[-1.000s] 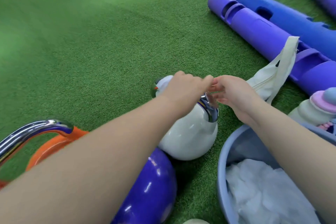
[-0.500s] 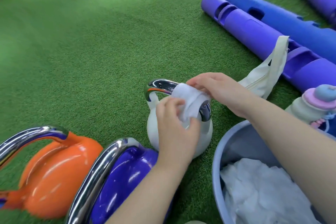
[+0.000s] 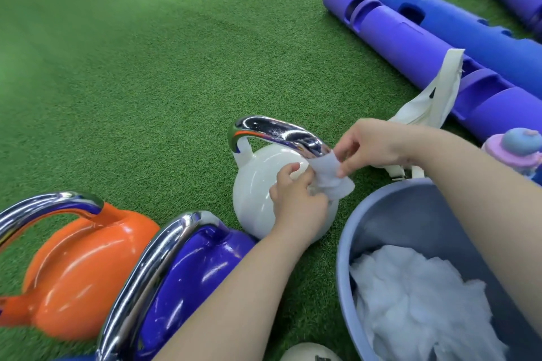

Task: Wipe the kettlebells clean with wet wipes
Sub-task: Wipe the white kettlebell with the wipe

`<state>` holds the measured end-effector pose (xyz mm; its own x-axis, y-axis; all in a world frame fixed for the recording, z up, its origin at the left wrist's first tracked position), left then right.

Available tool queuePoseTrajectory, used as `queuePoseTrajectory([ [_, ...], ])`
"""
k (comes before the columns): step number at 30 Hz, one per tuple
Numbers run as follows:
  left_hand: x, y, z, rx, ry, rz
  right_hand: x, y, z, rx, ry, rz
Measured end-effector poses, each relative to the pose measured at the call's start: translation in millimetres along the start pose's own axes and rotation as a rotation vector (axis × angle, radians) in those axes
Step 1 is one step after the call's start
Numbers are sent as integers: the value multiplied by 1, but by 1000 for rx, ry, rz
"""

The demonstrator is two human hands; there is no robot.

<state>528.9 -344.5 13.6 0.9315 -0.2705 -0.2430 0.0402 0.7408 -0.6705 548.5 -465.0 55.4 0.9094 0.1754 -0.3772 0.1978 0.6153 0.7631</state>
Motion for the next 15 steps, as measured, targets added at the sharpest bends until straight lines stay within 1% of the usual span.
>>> queuePoseTrajectory([
  [1,2,0,2,112,-21,-28,6,-8,-3,-84,19,-43],
  [3,6,0,4,297,-56,-95,19,-21,-10,-142,57,-109],
  [7,9,9,-8,612,-21,-206,30,-37,-25,-47,149,-248],
  [9,6,10,-9,779,-144,-297,32,-44,-31,51,192,-309],
  [10,4,13,-12,828,-152,-285,31,-46,-32,100,208,-331],
  [12,-2,13,-20,872,-88,-262,29,-48,-35,189,226,-346],
  [13,-6,12,-20,839,-83,-246,28,-47,-35,216,212,-341],
  [15,-11,11,-23,683,-64,-210,24,-44,-35,244,152,-326],
])
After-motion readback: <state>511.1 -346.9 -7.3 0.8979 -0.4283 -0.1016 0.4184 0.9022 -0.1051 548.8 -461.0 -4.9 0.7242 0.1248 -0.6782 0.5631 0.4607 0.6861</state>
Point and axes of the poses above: each hand's wrist, its own x-axis towards the middle knuckle, its own z-axis out of the back of the hand, y = z × x, the point moved 8 cm from there along x, towards the middle knuckle, and after that the axes turned 12 degrees about x, right-handed, at the moved point
